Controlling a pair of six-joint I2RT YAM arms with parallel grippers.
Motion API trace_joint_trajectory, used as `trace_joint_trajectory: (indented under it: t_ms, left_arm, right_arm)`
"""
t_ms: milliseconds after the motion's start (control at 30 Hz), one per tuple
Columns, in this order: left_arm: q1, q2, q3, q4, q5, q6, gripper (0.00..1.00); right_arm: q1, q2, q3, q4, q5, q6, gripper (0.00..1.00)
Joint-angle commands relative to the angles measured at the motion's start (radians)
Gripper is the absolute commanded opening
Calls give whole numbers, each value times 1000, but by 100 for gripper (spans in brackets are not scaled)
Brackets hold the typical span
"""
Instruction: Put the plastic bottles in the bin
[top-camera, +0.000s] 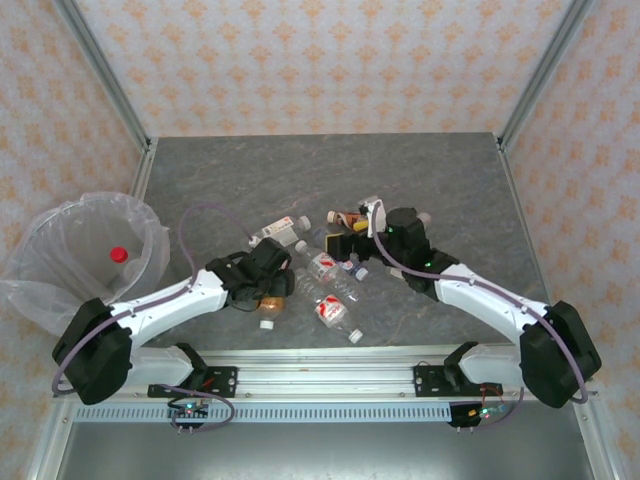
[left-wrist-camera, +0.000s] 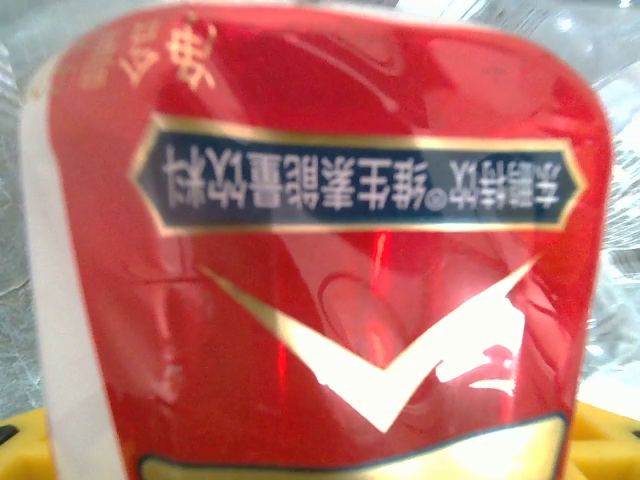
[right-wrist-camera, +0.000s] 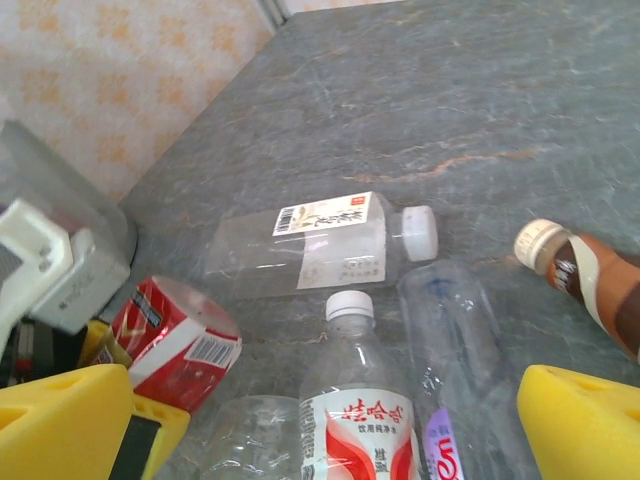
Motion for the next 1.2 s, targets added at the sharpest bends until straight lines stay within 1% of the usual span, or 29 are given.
trace_joint_trajectory:
  t_ms: [0,133,233,367,533,633,800,933,1100,1167]
  left_arm:
    - [-8,-46,31,-42,-45,0,59]
    - [-8,-86,45,-48,-75,-2,60]
    - [-8,-107,67,-62,-115,-10,59]
    - [-7,-129,99,-67,-188,-37,58]
    - [-7,-155,113,3,-226,-73,57]
    - [-8,-160,133,18,-262,-77,55]
    - [-7,-171,176,19,-379,-73,54]
    - [-8,-186,191,54,-424,-59,53]
    - [-7,-192,228,57,-477,-25,52]
    - [-7,-203,239,54,-524,-22,50]
  right_arm:
    - [28,21,34,44,-16,-116,99]
    - [38,36,43,61,-43,-127,99]
    - [41,38,44,96,-70,-130,99]
    - [41,41,53,109,-65,-140,99]
    - [42,54,62,113,-74,-132,99]
    - [43,54,57,129,-74,-125,99]
    - [43,51,52,145,-74,-122,99]
    - [44,46,52,147,-77,-122,99]
    - [45,37,53,147,-83,-119,99]
    - [46,31,52,147,-83,-120,99]
